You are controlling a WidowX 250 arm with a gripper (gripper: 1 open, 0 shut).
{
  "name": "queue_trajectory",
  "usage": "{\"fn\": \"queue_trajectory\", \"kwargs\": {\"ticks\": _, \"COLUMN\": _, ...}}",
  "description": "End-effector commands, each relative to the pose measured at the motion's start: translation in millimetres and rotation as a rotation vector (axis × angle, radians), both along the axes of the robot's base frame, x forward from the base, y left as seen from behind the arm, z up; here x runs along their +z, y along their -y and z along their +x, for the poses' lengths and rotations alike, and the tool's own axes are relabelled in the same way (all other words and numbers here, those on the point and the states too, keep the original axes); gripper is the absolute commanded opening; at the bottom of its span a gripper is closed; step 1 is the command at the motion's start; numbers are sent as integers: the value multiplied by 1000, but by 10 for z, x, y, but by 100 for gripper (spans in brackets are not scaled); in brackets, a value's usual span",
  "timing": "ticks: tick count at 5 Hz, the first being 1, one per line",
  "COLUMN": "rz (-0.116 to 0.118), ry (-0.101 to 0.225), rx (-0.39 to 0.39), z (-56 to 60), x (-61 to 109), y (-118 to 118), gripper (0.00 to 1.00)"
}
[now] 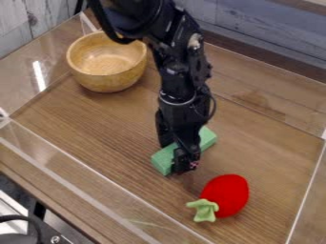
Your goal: Put the green block in the brown bowl
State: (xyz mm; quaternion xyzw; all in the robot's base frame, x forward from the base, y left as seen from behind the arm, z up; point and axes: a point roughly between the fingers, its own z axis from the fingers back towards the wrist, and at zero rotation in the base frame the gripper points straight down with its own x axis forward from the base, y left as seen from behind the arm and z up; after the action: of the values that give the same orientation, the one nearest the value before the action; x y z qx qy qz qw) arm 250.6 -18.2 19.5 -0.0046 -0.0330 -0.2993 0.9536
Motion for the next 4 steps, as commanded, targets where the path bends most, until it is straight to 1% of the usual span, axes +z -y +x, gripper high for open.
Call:
{"fn": "queue_trajectory", "kwargs": {"ticks": 1, "rz": -12, "ry": 37, "rx": 18, "z": 58, "x": 58, "y": -17, "gripper": 100}}
{"fn": "queue_trajectory", "kwargs": {"ticks": 4, "rz": -34, "ry": 42, "rx": 42, "z": 75, "x": 45, "y": -40, "gripper": 100}}
